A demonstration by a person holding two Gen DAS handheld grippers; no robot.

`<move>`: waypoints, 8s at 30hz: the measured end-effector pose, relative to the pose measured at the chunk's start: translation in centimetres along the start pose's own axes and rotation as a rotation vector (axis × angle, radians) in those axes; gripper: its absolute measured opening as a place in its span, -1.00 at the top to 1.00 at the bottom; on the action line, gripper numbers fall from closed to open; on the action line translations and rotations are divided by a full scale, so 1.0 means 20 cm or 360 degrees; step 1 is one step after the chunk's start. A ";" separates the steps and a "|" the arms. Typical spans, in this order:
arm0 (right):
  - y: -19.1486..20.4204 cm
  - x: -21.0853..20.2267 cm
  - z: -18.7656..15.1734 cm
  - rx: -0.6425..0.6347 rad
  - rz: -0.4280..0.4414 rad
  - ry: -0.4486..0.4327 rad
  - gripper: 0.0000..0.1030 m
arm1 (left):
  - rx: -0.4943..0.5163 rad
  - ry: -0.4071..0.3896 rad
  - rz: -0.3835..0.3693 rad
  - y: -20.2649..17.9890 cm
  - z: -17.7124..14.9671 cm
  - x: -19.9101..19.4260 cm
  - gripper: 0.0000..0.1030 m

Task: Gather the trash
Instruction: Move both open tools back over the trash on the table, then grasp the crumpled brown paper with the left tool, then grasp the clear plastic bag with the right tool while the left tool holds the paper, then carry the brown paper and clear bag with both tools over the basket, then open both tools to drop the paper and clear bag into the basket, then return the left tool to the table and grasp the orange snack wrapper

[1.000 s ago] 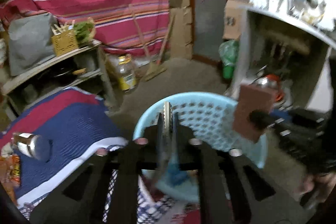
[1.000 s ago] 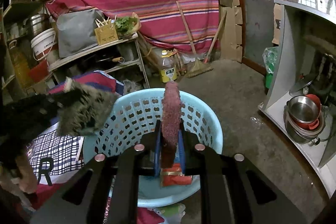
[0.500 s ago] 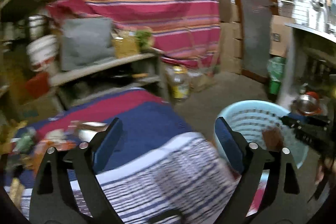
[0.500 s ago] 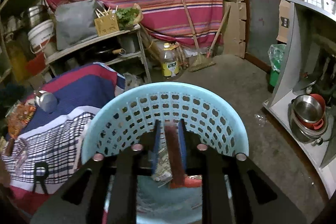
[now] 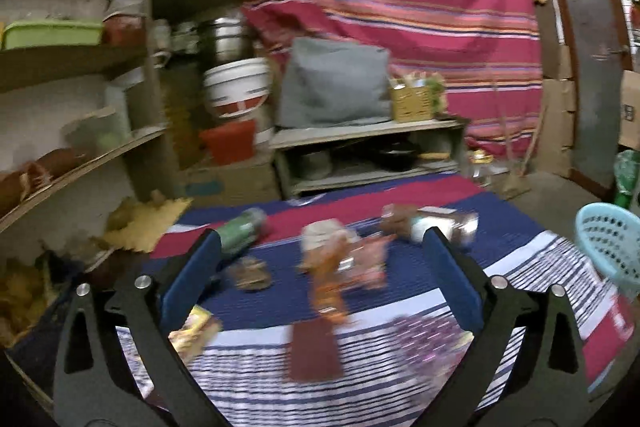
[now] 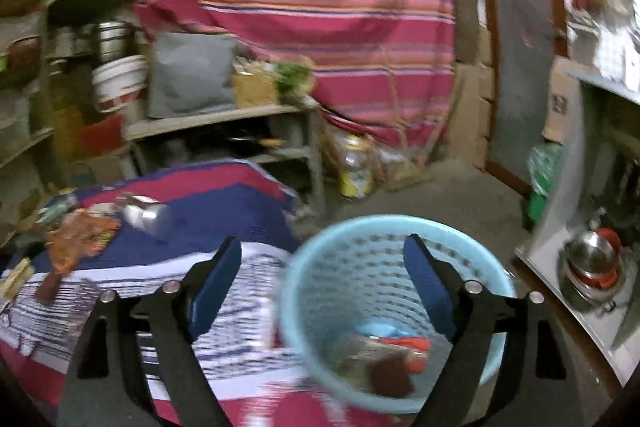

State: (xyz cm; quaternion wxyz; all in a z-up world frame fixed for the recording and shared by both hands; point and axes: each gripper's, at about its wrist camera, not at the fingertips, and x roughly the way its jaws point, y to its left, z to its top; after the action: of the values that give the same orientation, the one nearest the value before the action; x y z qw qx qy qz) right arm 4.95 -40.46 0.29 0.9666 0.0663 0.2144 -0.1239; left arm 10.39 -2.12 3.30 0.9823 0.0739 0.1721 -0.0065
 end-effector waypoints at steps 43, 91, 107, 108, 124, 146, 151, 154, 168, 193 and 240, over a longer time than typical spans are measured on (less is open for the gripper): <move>1.03 0.70 0.08 -0.0263 0.0298 0.0223 -0.74 | -0.0258 0.0768 0.0027 0.46 -0.33 1.23 0.01; 1.72 0.81 -0.19 -0.0277 0.0607 0.0619 0.57 | -0.0372 0.0201 0.0244 0.77 -0.08 0.34 0.18; 1.52 0.64 -0.04 -0.0362 0.0603 0.0418 0.90 | -0.0292 0.0194 0.0209 0.65 -0.07 0.35 0.18; 1.50 0.63 -0.03 -0.0364 0.0605 0.0408 0.90 | -0.0290 0.0193 0.0206 0.65 -0.06 0.35 0.18; 1.22 0.42 0.02 -0.0275 0.0649 0.0298 0.90 | -0.0212 0.0170 0.0108 0.46 -0.06 0.31 0.18; 0.21 -0.16 0.11 -0.0184 0.0189 -0.0005 0.90 | -0.0109 0.0026 -0.0548 -0.55 0.17 0.12 0.18; -0.01 -0.19 0.07 -0.0088 0.0052 -0.0021 0.90 | -0.0021 0.0012 -0.0661 -0.85 0.18 0.09 0.18; -0.09 -0.18 0.04 -0.0058 -0.0025 -0.0022 0.90 | 0.0033 0.0020 -0.0726 -0.99 0.18 0.07 0.18; -0.48 -0.04 -0.06 0.0113 -0.0223 0.0091 0.90 | 0.0234 0.0185 -0.1061 -1.69 0.12 0.17 0.18; -0.63 0.20 -0.17 0.0269 -0.0195 0.0231 0.90 | 0.0225 0.0341 -0.0982 -1.80 0.11 0.39 -0.73; 0.94 0.28 0.12 -0.0136 0.0282 0.0158 -0.74 | -0.0309 0.0449 0.0007 0.44 -0.17 0.59 -0.89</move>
State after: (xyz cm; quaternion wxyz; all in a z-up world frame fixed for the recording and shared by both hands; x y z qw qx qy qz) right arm 15.94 -23.95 1.46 0.9639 0.0499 0.2603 -0.0254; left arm 20.73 7.14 -2.66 0.9509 -0.0207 0.3081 0.0228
